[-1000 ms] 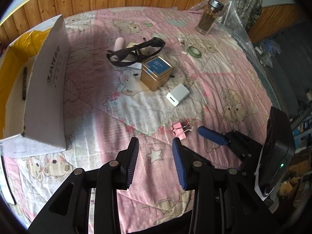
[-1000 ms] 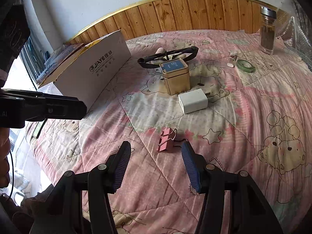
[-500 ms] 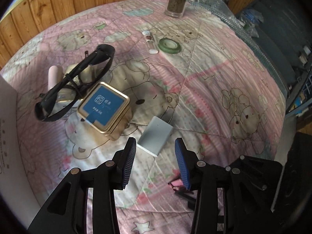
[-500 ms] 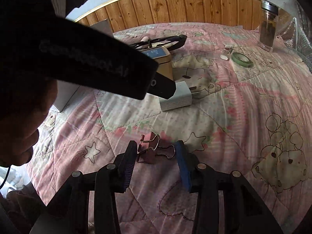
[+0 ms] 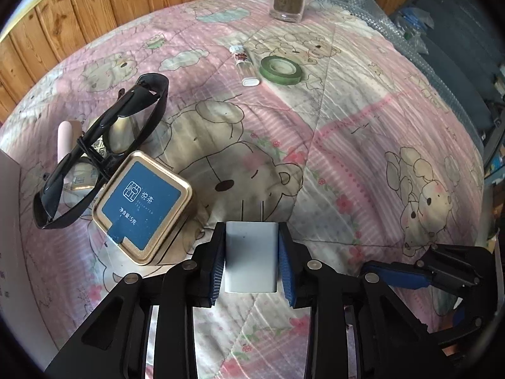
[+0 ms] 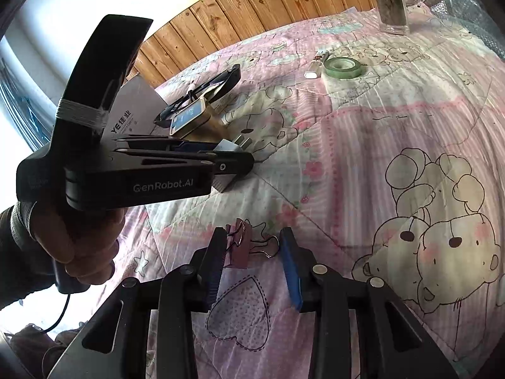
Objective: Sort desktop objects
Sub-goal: 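Grasp the white charger plug with the left tool while the right tool grasps the pink binder clip, then carry the charger plug and binder clip with both tools over the cardboard box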
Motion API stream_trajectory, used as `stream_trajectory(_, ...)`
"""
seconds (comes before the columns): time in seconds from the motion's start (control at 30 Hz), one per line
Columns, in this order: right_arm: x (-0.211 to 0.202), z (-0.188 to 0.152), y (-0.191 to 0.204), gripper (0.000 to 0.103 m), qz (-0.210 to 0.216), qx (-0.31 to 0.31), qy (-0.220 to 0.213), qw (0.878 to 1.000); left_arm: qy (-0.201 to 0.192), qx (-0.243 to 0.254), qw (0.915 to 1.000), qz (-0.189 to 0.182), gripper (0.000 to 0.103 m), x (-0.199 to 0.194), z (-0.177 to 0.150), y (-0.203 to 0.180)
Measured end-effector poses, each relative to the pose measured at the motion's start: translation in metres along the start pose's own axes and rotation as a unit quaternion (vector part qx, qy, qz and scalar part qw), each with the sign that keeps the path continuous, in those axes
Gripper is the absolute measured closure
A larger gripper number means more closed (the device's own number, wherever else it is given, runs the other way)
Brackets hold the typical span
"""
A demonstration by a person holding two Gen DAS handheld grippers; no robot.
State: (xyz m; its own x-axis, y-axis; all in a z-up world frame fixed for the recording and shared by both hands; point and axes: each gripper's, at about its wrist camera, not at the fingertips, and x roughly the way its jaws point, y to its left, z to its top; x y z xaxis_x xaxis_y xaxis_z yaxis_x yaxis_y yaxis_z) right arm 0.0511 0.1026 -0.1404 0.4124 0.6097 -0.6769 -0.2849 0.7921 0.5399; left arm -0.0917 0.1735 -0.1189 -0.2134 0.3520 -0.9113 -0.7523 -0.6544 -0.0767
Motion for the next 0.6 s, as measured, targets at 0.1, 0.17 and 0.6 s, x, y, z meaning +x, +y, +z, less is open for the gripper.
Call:
stream_trajectory(0.1, -0.002, 0.002, 0.001, 0.067, -0.004, -0.002, -0.001, 1.000, -0.006, -0.019, 0.9997, -0.010, 0.072, -0.010, -0.002, 0.004)
stream_trajectory(0.17, -0.005, 0.003, 0.002, 0.067, -0.008, -0.003, -0.003, 1.000, -0.015, -0.031, 0.9994, -0.010, 0.072, -0.019, -0.005, 0.006)
stream_trajectory(0.6, -0.028, -0.004, 0.036, 0.068, -0.033, -0.032, -0.024, 0.999, -0.063, -0.115, 0.9910, -0.026, 0.072, -0.084, -0.051, 0.024)
